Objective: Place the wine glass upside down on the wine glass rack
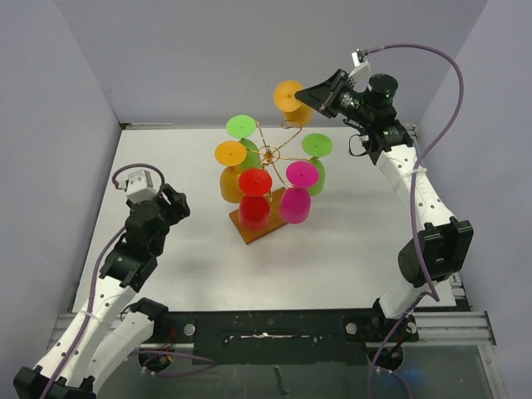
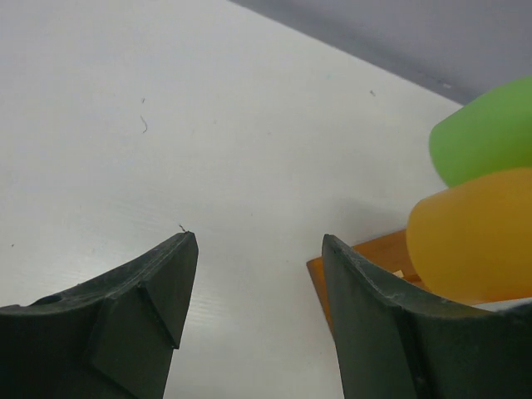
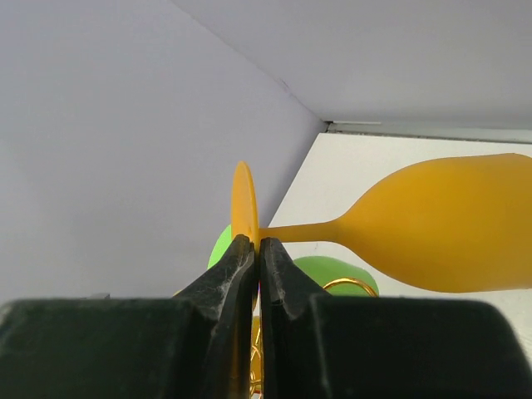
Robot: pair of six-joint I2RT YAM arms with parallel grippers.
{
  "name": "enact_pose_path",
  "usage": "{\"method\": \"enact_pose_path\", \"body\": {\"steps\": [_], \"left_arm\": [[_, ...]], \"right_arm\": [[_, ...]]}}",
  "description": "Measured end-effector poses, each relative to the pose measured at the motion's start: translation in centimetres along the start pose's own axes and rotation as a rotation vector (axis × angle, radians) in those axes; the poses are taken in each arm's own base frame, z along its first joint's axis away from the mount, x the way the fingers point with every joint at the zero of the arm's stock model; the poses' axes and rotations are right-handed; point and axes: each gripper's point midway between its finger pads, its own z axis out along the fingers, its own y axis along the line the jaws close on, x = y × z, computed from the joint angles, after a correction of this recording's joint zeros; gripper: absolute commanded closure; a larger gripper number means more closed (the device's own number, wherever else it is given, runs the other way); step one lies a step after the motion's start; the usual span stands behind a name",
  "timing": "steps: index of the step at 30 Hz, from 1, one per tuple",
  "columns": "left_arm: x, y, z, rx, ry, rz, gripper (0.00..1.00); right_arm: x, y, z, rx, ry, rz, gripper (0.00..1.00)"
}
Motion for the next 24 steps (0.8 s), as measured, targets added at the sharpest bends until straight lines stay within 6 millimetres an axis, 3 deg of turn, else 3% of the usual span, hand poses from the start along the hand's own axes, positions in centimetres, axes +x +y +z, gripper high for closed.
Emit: {"method": "enact_pose_path", "body": {"steps": [4,10,24], "left_arm": [[2.2,0.9,0.3,-0.024,0.065,0.033,0.41],[2.3,0.7,0.3,-0.016,0.068,0.032,0.41],[2.5,0.4,0.3,-0.001,0.078,0.029,0.41]], "right_arm": [[1.6,0.3,0.4,-0.013,0.053,0.016,1.0],[3.2,0.9,0.6,-0.032,0.102,0.015,1.0],[4.4,1.6,0.5,-0.06,0.152,0.014,1.0]]}}
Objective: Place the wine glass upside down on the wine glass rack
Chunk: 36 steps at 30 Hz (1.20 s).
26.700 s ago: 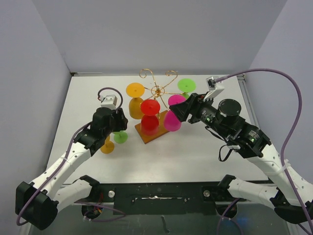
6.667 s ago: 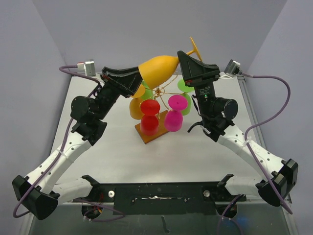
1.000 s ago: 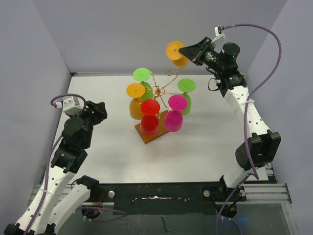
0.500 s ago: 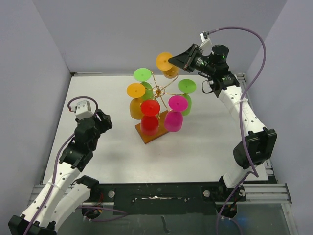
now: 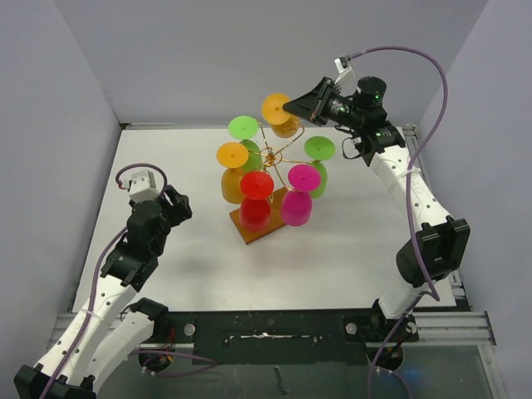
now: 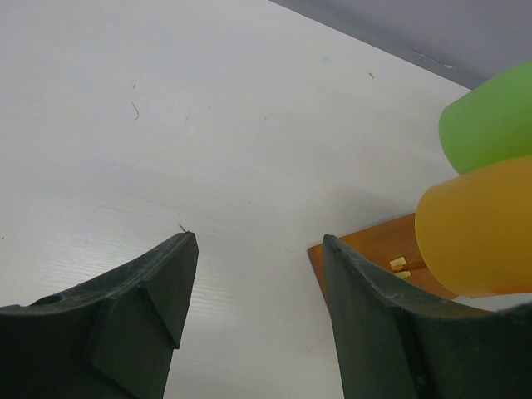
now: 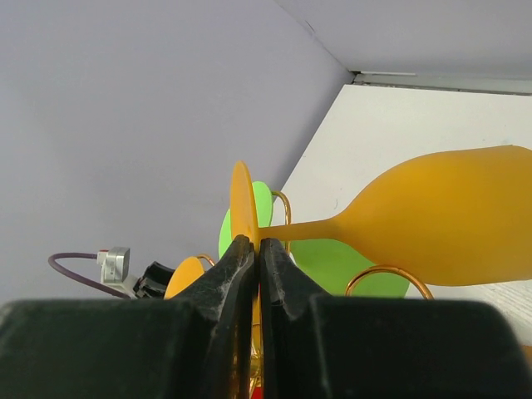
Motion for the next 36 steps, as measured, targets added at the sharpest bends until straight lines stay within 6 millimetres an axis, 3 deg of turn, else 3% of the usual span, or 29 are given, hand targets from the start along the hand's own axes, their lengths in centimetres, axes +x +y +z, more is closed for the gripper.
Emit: {"method": "enact_pose_path", "body": {"steps": [25,36], "left_arm": [[0.0,-0.1,0.0,0.003,0.001,-0.002,0.41],[-0.2,-0.1,-0.2,0.007,-0.006,-0.005,0.41]], "right_arm": [[1.5,-0.5,0.2,0.018,0.045,0.038,1.0],[3.0,-2.9,0.9,0.071,0.095,0.099,1.0]]}}
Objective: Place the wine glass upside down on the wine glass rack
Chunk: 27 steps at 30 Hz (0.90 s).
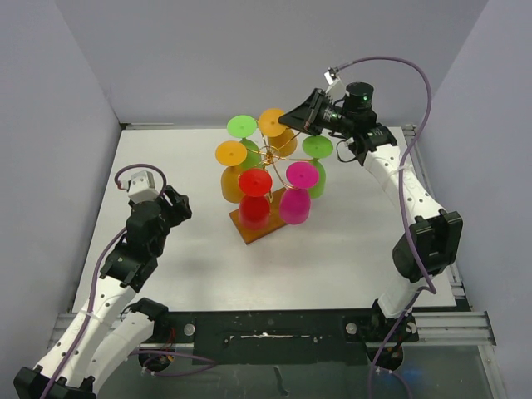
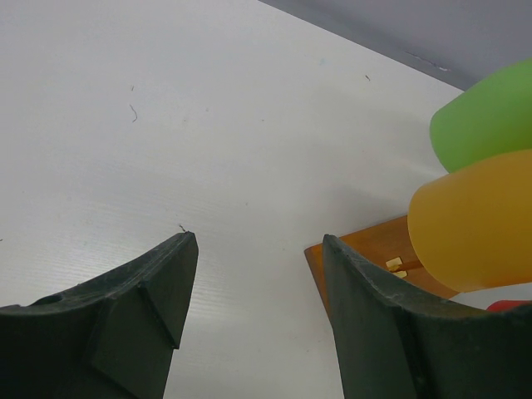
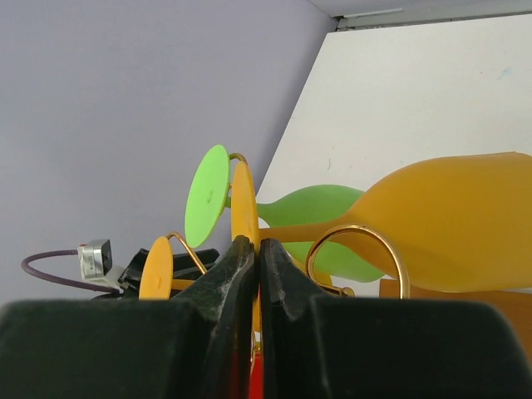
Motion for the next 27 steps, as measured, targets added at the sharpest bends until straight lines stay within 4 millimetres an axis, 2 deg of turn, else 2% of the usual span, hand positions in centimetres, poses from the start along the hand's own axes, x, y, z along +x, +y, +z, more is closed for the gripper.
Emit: {"method": "enact_pose_path", "body": {"steps": [15,27], "left_arm": [[0.0,0.0,0.0,-0.002,-0.001,-0.001,0.41],[-0.1,0.2,0.0,-0.006,-0.003,-0.002,0.41]], "right_arm": [[0.8,-0.9,-0.4,0.051,0.032,0.026,1.0],[0.0,-0.4,-2.4,0.089,0.003,0.006,1.0]]}}
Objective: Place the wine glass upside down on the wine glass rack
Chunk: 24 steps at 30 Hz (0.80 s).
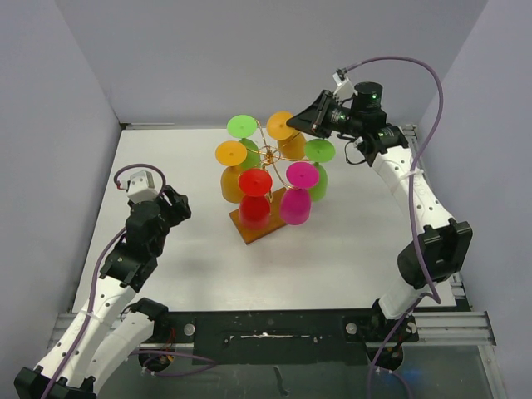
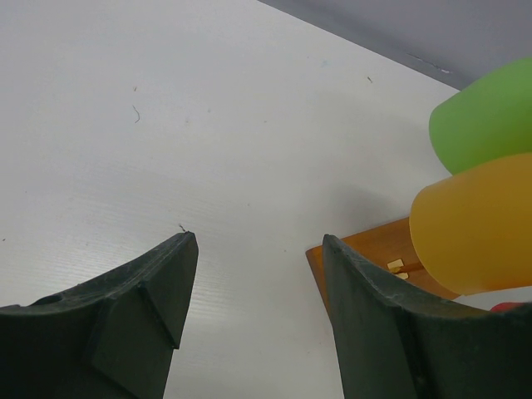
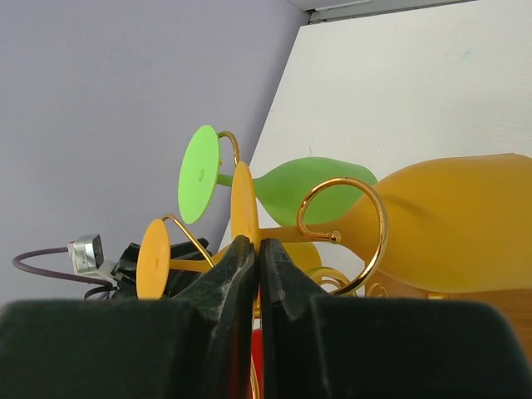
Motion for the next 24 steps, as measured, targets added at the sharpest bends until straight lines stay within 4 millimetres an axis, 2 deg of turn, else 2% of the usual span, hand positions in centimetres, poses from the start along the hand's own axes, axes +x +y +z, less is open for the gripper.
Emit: {"method": "enact_pose_path", "body": {"steps": [11,17,24], "left_arm": [[0.0,0.0,0.0,0.0,-0.001,0.0,0.41],[0.0,0.0,0.0,-0.001,-0.001,-0.001,0.41],[0.0,0.0,0.0,-0.001,-0.001,-0.001,0.41]], "right_arm": [[-0.4,-0.3,-1.2,0.031,-0.019,0.004,1.0],[-1.5,-0.3,-2.4,0.044,-0.062,-0.014,1.0],[-2.2,-0.7,-2.6,0.058,-0.085,-0.028,0.98]]}}
